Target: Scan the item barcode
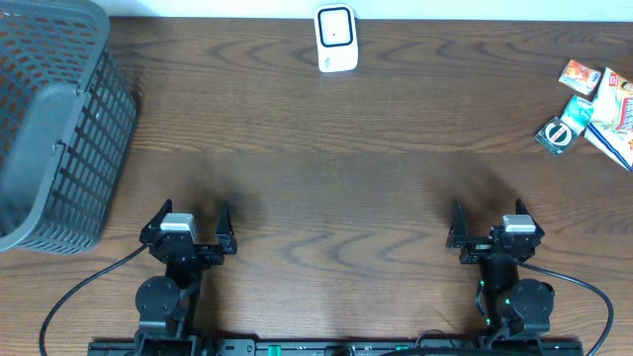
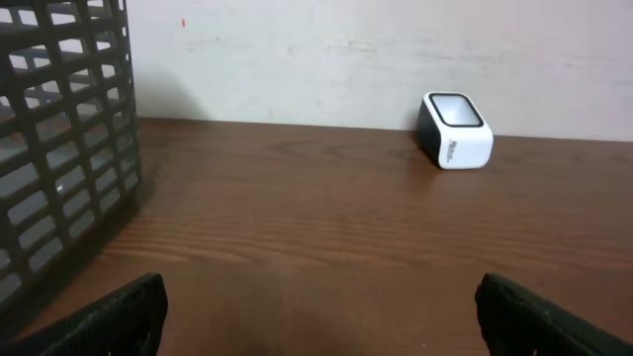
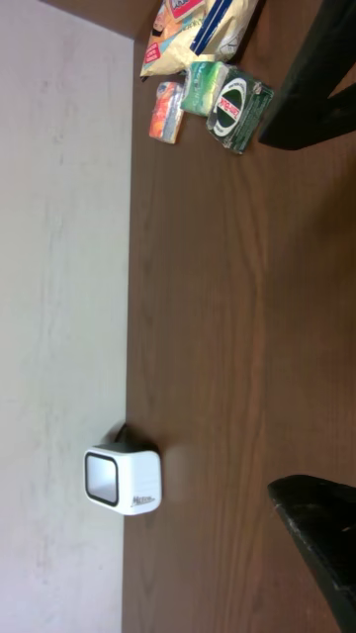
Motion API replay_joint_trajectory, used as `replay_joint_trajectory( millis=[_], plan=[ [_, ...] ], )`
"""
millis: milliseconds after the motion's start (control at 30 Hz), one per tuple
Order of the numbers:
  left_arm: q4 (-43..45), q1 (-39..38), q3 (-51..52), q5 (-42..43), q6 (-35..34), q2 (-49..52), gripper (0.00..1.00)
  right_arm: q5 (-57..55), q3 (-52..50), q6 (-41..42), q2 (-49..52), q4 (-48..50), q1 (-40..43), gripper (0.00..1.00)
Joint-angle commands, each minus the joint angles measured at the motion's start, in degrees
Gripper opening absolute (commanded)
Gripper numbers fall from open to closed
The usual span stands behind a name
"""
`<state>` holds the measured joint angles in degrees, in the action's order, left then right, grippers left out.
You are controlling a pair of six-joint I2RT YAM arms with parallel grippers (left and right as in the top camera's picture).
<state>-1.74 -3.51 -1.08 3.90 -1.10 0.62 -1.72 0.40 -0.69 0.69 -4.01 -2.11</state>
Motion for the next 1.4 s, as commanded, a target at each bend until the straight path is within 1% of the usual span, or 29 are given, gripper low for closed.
replay_joint_trajectory(
  millis=[0,500,1367],
  plan=[
    [-2.5,0.3,0.9,-0.3,-0.3,-0.5,0.97,0.2,-0.1,-0.7,-0.3,-0.2,0.2,0.99],
    [-2.5,0.3,0.9,-0.3,-0.2,-0.5,0.97,0.2,-0.1,-0.7,-0.3,-0.2,0.2,0.99],
    [-2.3,0.3,0.9,3.1,1.3,-0.5,0.97,0.2,-0.1,-0.7,-0.3,-0.2,0.2,0.99]
  ],
)
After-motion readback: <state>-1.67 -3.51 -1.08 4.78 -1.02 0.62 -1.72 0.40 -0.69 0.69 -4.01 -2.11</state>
